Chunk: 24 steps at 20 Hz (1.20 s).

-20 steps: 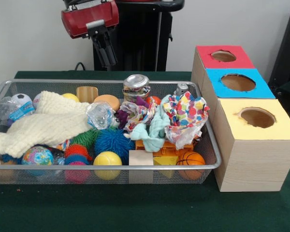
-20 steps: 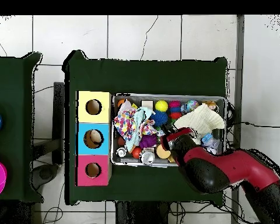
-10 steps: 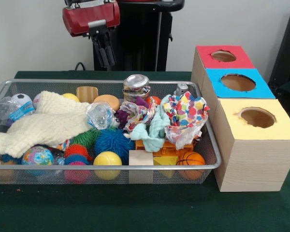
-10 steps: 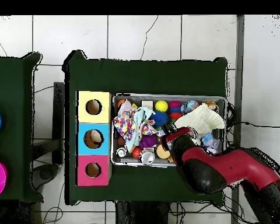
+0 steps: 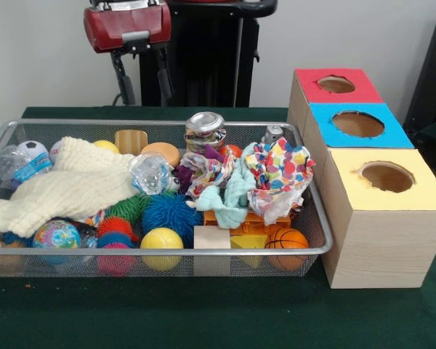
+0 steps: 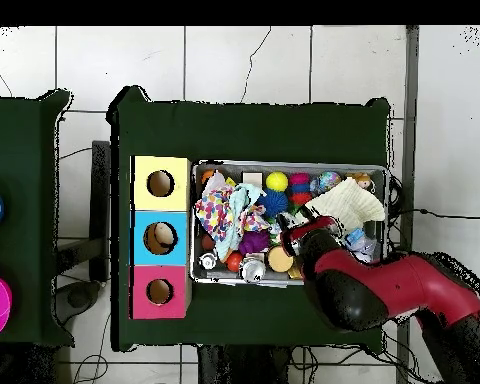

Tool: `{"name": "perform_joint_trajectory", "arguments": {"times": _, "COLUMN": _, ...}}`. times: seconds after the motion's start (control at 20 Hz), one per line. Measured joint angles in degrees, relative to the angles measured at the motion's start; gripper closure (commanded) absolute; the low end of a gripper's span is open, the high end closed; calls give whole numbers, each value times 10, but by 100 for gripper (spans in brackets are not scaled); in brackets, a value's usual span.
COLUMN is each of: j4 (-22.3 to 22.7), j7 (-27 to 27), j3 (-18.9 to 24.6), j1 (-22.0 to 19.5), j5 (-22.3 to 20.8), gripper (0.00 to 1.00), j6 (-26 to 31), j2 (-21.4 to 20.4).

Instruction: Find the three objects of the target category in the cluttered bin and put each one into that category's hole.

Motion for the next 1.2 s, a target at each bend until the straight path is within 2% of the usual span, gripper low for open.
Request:
{"name": "perform_joint_trajectory", "arguments": {"times": 0.45, "j4": -24, "j7": 0, "j3": -48, "j1": 43, "j5": -13, "gripper": 0, "j6": 0, "j2": -22}}
{"name": "perform_joint_trajectory", "arguments": {"times": 0.65, "j4": -52, "j7": 0, "j3": -95, "j1": 88, "j5": -49, "gripper": 0, "j6": 0, "j2": -28}}
{"name": "perform_joint_trajectory", "arguments": {"times": 0.7, "j4": -67, "j7": 0, "j3": -122, "j1": 115, "j5": -67, "gripper": 0, "j6": -1, "j2": -28}}
{"name": "perform_joint_trajectory", "arguments": {"times": 0.85, "j4": -83, "j7": 0, "j3": -154, "j1": 144, "j5": -84, "gripper": 0, "j6": -3, "j2": -27}}
{"name": "perform_joint_trajectory", "arguments": {"times": 0.9, "j4": -98, "j7": 0, "j3": -183, "j1": 170, "j5": -94, "gripper": 0, "j6": -7, "j2": -23}}
{"name": "perform_joint_trajectory", "arguments": {"times": 1.2, "j4": -122, "j7": 0, "j3": -237, "j1": 207, "j5": -96, "gripper": 0, "j6": -22, "j2": -12}}
